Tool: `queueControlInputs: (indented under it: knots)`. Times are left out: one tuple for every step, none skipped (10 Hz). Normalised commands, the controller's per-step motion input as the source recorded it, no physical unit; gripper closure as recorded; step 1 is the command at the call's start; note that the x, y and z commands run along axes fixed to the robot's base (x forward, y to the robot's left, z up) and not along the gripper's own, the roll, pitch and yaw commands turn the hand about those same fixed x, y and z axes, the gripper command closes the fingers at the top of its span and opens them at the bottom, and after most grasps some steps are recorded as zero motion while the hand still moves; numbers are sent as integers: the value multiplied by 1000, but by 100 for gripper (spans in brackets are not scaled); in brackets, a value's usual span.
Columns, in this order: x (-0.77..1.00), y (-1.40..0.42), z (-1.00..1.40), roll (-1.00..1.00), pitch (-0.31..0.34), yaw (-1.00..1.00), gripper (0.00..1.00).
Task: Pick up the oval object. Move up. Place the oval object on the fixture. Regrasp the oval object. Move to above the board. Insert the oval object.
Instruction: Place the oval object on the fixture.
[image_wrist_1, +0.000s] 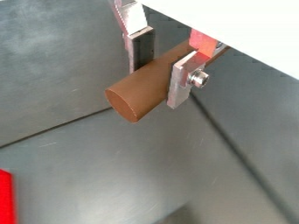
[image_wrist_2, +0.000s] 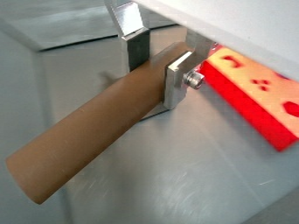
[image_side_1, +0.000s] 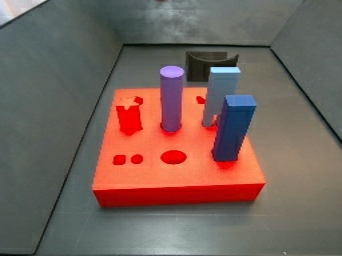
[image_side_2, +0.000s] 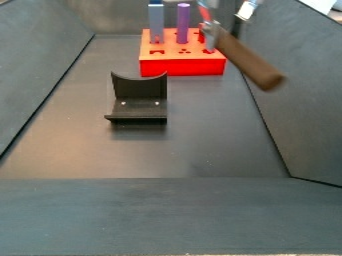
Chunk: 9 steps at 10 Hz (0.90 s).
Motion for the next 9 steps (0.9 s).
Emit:
queueControlInputs:
  knots:
    - [1000, -731, -111, -51, -96, -1000, 100]
    - [1000, -624, -101, -67, -110, -948, 100]
    - [1000, -529, -99, -71, -93, -619, 100]
    - [1000, -491, -95, -69, -85, -471, 100]
    - [1000, -394, -87, -67, -61, -262, 100]
    - [1000, -336, -82, -67, -46, -171, 100]
    - [1000, -249, -76, -64, -33, -87, 100]
    - [1000, -201, -71, -61, -21, -46, 100]
    - [918, -148, -60, -56, -8, -19, 100]
